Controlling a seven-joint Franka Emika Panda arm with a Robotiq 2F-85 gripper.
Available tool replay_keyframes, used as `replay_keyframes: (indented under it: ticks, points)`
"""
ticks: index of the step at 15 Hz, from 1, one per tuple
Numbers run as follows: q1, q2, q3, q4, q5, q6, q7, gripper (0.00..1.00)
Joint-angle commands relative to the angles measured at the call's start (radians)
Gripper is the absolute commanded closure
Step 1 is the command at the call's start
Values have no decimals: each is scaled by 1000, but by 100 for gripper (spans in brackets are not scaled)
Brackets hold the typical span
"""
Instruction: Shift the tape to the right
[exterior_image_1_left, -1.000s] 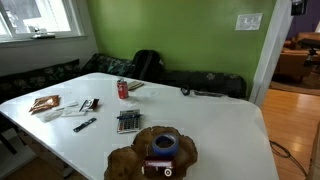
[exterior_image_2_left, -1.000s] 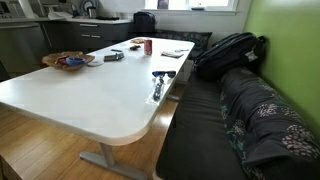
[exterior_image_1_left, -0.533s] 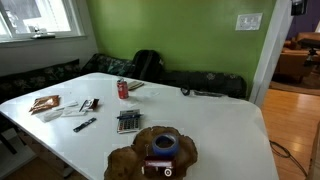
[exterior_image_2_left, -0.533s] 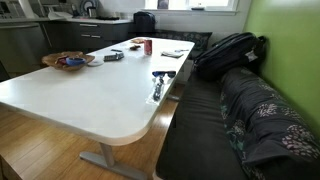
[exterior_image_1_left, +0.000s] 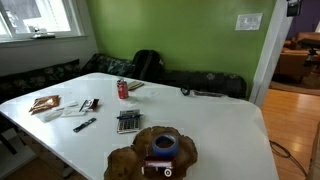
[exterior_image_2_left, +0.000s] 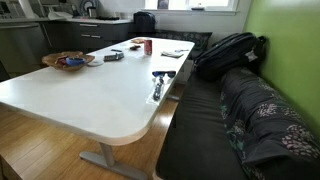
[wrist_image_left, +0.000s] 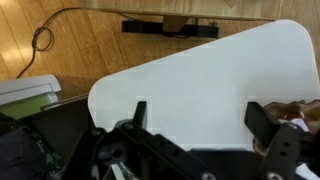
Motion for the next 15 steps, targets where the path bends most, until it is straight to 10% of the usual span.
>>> replay_keyframes:
  ticks: [1, 5, 11, 15]
  points:
    - [76, 154, 113, 82, 16, 23, 59, 0]
    - [127, 315, 249, 169, -24, 143, 223, 0]
    - [151, 349, 237, 198, -24, 147, 193, 0]
    - [164, 405, 243, 139, 115, 514, 285, 0]
